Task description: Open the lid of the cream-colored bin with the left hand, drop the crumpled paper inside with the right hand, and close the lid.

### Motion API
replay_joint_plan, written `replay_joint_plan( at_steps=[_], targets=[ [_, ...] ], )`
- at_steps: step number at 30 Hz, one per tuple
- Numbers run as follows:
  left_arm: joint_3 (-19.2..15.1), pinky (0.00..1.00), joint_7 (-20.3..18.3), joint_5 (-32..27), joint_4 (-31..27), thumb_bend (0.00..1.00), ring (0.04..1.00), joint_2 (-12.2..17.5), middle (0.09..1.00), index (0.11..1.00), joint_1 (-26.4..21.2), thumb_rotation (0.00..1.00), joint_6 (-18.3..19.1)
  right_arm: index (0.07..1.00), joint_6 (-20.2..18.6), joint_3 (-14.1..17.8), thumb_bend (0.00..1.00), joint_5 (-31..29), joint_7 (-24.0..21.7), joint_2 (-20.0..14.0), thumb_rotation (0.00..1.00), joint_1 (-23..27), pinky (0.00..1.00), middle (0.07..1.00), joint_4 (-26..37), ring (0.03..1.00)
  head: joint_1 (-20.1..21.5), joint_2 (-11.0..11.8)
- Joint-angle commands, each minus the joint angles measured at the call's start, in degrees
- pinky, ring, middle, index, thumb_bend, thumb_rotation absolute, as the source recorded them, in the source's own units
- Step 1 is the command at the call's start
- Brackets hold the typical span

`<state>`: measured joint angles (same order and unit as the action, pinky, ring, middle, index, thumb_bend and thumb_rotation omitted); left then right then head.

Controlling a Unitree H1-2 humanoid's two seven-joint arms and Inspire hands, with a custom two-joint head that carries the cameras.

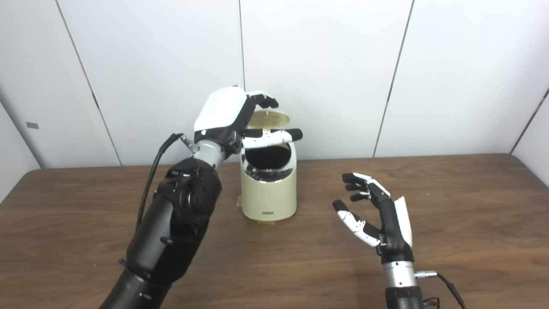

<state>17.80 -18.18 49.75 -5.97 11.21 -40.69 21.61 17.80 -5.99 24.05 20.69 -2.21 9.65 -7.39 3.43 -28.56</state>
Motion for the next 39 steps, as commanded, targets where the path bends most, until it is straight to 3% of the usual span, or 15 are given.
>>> replay_joint_plan(
  at_steps=[1,3,12,23,27,39],
  targets=[
    [-0.17,1.00,0.86,1.36,0.11,0.90,0.866,0.36,0.772,0.770,-3.25,0.81,0.26,0.689,2.03,-1.16,0.30,0.54,0.78,2.33,0.41,-2.73,0.57,0.710,-4.08,0.683,0.09,-0.03],
    [-0.08,1.00,1.20,1.69,0.61,0.91,0.854,0.38,0.735,0.768,-3.22,0.82,0.05,0.691,1.95,-1.14,0.30,0.78,1.01,2.39,0.41,-2.73,0.55,0.703,-4.14,0.671,0.09,-0.03],
    [0.22,1.00,1.61,2.12,2.51,0.93,0.847,0.18,0.724,0.770,-3.39,0.81,0.35,0.690,1.30,-1.24,0.30,0.64,0.75,2.33,0.42,-2.85,0.55,0.704,-3.72,0.668,0.18,0.10],
    [0.71,1.00,2.22,2.69,5.27,0.98,0.851,0.44,0.750,0.744,-2.88,0.83,0.14,0.685,1.45,-1.35,0.31,0.54,0.80,2.41,0.41,-2.95,0.56,0.709,-3.58,0.678,0.46,-0.01],
    [1.29,1.00,1.88,3.23,4.90,0.97,0.850,0.82,0.737,0.738,-2.52,0.82,-0.02,0.690,0.82,-1.30,0.31,0.51,0.65,2.51,0.42,-3.06,0.52,0.702,-3.18,0.649,0.37,-0.31],
    [3.58,1.00,3.61,5.79,2.41,0.98,0.830,1.95,0.681,0.703,0.93,0.80,-2.99,0.685,0.11,-1.45,0.31,0.64,0.24,2.62,0.43,-3.37,0.55,0.705,-1.77,0.671,0.40,-1.26]
  ],
)
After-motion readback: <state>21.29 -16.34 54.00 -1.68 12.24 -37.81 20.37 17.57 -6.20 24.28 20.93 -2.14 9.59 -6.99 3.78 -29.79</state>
